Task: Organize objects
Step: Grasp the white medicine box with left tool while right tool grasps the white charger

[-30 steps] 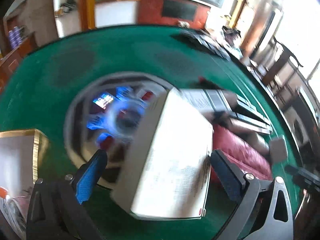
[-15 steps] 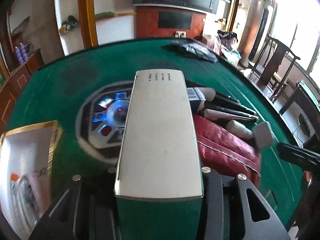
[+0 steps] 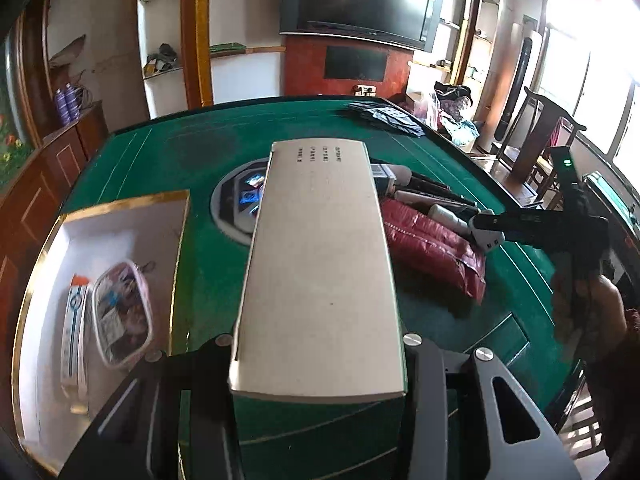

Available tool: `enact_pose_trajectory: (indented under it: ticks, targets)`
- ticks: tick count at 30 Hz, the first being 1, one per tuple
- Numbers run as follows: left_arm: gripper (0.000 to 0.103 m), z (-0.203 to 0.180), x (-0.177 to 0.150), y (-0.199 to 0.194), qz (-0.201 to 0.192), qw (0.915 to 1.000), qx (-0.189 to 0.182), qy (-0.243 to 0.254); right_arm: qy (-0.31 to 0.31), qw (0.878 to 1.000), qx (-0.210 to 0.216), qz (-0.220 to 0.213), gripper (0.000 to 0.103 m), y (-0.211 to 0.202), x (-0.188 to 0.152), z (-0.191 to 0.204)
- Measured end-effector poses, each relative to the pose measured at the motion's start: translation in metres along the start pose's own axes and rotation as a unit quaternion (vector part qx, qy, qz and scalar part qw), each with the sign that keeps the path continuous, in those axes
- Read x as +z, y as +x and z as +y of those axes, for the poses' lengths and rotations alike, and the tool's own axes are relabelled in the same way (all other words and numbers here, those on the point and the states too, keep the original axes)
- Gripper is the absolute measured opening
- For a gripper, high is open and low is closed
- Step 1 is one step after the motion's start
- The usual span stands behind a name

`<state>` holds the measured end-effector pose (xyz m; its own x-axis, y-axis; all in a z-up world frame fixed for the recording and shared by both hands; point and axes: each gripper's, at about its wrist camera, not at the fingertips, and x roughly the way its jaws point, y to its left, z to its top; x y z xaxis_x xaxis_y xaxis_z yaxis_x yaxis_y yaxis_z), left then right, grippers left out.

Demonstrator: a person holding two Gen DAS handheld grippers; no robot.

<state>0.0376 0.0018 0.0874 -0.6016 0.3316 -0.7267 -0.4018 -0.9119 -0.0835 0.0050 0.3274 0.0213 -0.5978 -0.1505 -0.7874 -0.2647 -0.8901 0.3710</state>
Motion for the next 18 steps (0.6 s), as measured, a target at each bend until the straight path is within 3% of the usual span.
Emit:
enact_pose_trajectory:
  ticks: [2, 9, 18]
  targets:
    - [0.04, 0.004, -0.005, -0.004, -0.004, 1.0, 0.002, -0.007, 0.004, 1.0, -0.017, 0.006, 0.048, 0.006, 0.001, 0.002]
    - [0.04, 0.016, -0.014, -0.012, -0.009, 0.9997, 0.008, -0.021, -0.007, 0.999, -0.042, -0.002, 0.047, 0.008, 0.001, 0.011]
    - [0.04, 0.027, -0.019, -0.036, -0.026, 0.9988, 0.011, -0.039, 0.019, 1.0, 0.008, -0.001, 0.046, -0.02, -0.011, -0.003]
